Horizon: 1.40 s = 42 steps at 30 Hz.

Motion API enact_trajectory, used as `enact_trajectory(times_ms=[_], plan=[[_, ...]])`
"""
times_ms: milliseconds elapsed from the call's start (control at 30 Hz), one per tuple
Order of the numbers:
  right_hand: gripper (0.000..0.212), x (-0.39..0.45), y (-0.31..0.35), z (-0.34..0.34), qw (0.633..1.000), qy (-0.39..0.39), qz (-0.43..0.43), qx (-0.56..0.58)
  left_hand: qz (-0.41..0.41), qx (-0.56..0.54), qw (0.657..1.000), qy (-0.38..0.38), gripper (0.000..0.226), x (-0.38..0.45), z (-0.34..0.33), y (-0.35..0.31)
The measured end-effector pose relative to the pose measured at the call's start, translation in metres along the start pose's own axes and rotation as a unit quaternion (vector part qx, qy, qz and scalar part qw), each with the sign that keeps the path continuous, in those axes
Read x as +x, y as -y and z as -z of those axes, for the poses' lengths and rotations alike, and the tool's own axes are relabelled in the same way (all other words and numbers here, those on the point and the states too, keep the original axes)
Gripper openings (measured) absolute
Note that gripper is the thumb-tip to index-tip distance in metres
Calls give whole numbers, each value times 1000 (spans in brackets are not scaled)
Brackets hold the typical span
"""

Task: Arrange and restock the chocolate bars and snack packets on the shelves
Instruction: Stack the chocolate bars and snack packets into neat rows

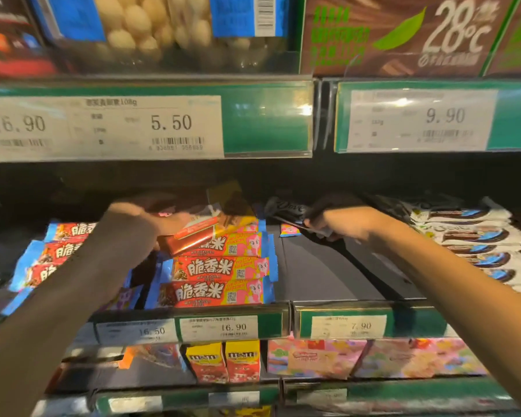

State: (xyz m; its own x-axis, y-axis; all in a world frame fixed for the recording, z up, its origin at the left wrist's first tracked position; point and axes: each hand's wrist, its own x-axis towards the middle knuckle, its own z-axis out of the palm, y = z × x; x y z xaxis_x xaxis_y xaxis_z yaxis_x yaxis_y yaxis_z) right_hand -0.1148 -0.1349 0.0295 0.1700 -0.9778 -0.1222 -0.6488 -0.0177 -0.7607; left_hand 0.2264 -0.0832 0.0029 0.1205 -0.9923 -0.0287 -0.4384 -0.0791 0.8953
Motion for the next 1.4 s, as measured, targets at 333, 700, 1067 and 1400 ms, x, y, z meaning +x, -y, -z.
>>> enact_trajectory(times_ms=[333,700,1067,1400], plan=[[15,-82,17,35,991,-75,22,107,-32,-115,993,5,16,-76,-43,-73],[25,-138,-42,121,968,-230,33,94,-26,-144,986,78,20,-73,-121,-107],[22,-133,-80,168,986,-161,22,21,-4,-191,976,100,18,-86,-189,-116],[28,-117,-115,165,978,-139,19,-157,21,-222,973,59,23,-69,-210,-108]])
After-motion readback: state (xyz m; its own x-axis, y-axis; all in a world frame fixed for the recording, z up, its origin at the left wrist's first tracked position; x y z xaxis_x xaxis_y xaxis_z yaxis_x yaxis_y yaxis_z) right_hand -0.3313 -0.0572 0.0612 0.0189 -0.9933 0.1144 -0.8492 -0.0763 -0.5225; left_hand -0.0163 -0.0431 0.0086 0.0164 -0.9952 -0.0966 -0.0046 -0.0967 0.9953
